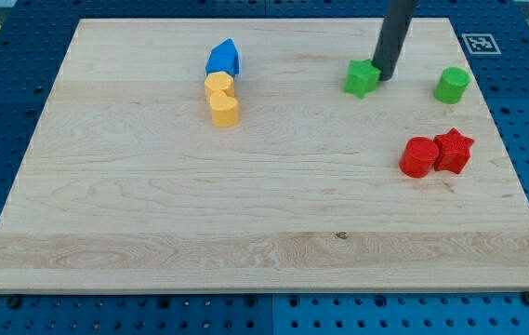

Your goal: Slide the green star to the left side of the red circle

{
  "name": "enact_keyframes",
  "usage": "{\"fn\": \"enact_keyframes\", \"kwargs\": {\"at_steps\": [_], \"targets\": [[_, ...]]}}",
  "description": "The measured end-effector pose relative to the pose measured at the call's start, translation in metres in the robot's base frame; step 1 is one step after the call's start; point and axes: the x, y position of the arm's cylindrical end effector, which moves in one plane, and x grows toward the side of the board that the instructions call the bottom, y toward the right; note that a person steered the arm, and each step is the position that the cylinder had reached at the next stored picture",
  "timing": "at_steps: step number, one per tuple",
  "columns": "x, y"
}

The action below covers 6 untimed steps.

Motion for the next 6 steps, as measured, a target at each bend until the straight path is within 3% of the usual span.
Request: {"fn": "enact_keyframes", "kwargs": {"at_steps": [3, 6], "targets": [[-0.057, -0.042], [0.020, -0.051]]}}
